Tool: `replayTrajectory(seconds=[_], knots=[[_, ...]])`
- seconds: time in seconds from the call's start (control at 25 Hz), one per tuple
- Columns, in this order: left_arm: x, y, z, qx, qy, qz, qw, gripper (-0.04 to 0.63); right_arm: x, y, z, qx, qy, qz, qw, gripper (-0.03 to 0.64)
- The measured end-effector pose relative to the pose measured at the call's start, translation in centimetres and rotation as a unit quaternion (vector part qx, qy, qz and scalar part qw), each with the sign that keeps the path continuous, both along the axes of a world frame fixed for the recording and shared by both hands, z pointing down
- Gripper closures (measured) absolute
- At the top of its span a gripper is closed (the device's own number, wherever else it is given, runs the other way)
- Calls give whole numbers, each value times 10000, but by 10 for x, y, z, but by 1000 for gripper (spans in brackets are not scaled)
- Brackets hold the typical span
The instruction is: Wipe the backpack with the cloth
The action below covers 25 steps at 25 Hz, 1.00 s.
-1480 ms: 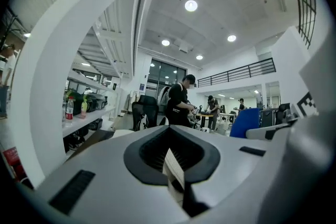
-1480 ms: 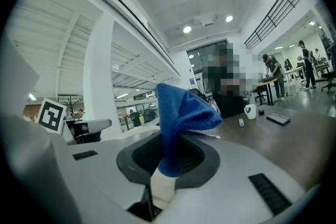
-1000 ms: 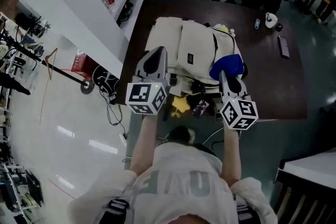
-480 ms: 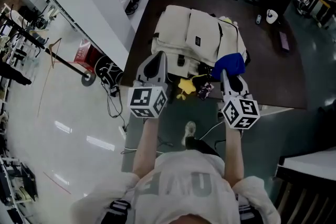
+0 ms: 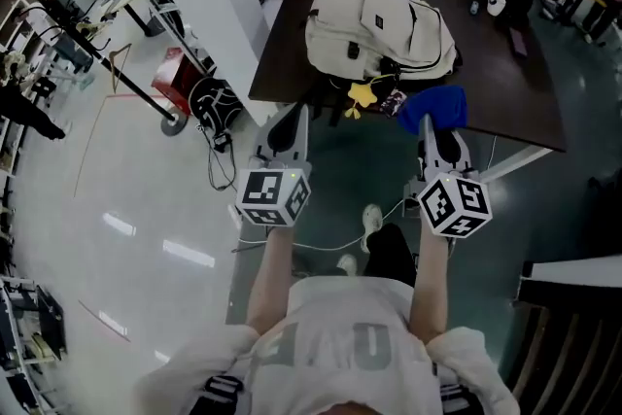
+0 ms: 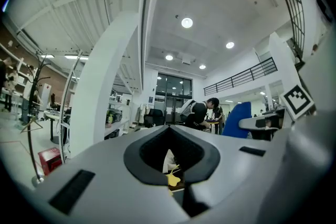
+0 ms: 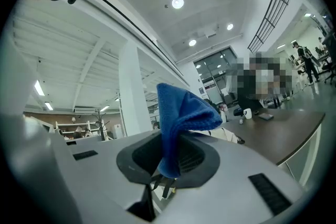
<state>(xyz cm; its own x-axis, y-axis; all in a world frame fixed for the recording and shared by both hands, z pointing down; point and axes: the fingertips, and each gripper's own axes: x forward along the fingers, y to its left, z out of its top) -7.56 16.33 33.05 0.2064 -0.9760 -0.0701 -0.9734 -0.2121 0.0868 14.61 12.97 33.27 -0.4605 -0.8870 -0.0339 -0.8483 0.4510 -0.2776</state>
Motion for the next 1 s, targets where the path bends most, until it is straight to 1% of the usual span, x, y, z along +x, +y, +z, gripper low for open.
replayTrajectory(seconds=[0.16,0.44,0.52,0.64,0.8,0.92,1.0], knots=[[-7,45,-9,160,212,-167,9995,594,2,46,-3,45,-114,-146,9998,572],[9,117,-8,269,328,-301,9986,594,20,112,-5,188,-147,-244,9994,572],[24,143,-8,214,200,-242,9993,594,30,134,-2,131,-185,-236,9995,572],[43,178,-5,109,-10,-152,9998,594,42,162,7,53,-51,-203,9998,572],[46,203,-5,63,123,-158,9998,594,45,197,10,18,124,-208,9997,572],[51,215,-11,95,97,-17,9999,594,46,224,10,8,311,-168,9994,572],[59,220,-18,202,108,136,9996,594,50,238,7,56,349,-95,9993,572]])
